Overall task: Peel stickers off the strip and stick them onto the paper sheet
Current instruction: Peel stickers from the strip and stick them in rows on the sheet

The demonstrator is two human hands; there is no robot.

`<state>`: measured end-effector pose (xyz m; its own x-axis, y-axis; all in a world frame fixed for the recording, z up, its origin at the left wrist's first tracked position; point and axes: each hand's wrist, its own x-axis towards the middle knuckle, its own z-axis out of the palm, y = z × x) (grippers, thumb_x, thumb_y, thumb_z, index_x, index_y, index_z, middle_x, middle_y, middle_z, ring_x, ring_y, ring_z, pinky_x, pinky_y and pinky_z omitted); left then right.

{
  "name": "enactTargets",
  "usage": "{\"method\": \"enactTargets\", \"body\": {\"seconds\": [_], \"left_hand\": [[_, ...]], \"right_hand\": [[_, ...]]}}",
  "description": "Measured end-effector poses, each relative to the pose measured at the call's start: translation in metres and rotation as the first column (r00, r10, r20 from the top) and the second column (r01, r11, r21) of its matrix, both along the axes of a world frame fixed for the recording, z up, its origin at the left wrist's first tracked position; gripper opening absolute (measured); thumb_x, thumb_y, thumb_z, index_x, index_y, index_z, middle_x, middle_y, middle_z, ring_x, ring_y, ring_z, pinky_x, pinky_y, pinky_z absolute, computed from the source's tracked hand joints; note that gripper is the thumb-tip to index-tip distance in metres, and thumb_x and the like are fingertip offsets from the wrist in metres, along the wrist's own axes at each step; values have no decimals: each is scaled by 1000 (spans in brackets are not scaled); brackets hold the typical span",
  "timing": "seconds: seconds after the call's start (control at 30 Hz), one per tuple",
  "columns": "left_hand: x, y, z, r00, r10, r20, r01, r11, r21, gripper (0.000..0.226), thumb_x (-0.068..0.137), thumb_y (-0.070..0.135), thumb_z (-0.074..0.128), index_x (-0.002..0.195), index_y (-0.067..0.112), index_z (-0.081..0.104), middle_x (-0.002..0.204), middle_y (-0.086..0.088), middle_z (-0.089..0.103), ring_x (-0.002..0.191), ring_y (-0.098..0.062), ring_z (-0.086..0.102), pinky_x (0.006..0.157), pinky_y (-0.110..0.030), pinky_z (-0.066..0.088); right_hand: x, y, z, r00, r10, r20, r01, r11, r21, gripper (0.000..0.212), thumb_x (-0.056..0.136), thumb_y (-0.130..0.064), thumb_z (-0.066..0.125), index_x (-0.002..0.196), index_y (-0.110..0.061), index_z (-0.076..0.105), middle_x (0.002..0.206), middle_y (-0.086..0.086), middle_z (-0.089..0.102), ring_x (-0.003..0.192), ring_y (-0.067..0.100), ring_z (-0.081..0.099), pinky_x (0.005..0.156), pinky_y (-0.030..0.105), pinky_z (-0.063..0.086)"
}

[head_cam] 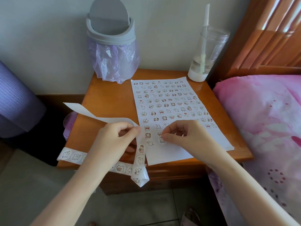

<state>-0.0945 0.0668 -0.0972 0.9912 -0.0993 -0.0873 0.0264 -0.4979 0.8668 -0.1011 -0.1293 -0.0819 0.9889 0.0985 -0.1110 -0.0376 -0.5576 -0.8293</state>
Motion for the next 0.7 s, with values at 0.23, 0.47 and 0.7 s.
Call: {"method": "enactTargets", "body": {"seconds": [0.23,0.47,0.7], "left_hand": [[0,0,-1,1000,2,2,-2,1000,-1,15,90,34,55,82,27,66,76,16,69,61,3,66,47,-8,49],[0,0,-1,1000,-6,8,6,1000,17,16,91,34,55,82,26,65,75,17,67,61,6,65,45,-6,47],[0,0,-1,1000,-3,10,3,1000,25,16,90,35,55,80,27,65,74,18,66,62,8,64,45,-5,46]], "right_hand": [[3,3,-2,1000,20,-1,-20,1000,-20,2,83,-19,69,82,-19,71,76,-9,67,54,-8,50,52,2,38],[3,4,-6,1000,12,18,-11,999,-44,3,83,-17,68,82,-18,71,77,-3,68,55,-7,50,51,4,39],[2,6,-9,999,14,49,-11,998,-64,4,83,-16,67,82,-19,69,74,-8,65,55,-9,50,50,5,38]]}}
